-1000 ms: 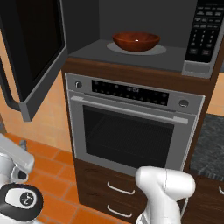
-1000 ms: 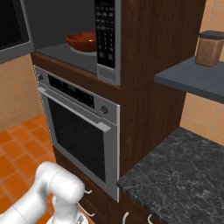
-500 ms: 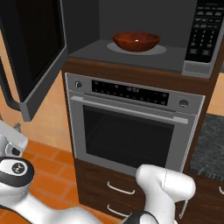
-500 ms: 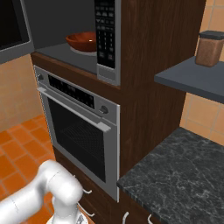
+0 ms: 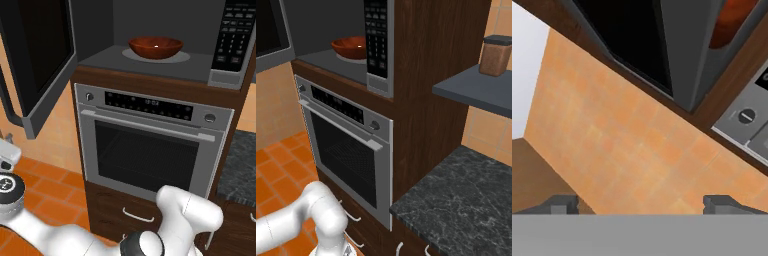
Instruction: Open the microwave, place the bowl with waffle inside the microwave, then close the microwave door and turn it on.
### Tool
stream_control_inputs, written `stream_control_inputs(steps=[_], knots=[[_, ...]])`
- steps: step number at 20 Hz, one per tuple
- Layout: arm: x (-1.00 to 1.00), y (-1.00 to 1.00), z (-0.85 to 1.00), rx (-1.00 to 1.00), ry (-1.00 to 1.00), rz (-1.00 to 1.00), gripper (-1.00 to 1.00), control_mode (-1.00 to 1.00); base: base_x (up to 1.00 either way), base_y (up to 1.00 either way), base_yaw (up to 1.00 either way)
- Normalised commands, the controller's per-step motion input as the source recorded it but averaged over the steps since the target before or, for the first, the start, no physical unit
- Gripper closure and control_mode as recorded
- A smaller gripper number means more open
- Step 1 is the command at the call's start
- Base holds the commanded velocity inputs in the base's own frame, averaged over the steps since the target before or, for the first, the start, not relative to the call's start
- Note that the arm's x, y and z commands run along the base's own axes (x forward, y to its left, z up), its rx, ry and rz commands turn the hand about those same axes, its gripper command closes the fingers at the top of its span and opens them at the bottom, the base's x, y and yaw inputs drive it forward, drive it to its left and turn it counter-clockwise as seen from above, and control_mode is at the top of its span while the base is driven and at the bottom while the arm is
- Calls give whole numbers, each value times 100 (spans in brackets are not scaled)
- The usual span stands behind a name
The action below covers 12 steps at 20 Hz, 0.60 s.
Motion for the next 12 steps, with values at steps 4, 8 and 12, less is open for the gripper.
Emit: stream_control_inputs(steps=[4, 8, 12], knots=[[0, -59, 23, 8, -19, 0, -100, -100, 0, 0, 0], [6, -54, 31, 7, -19, 0, -100, -100, 0, 0, 0], [3, -50, 27, 8, -15, 0, -100, -100, 0, 0, 0]])
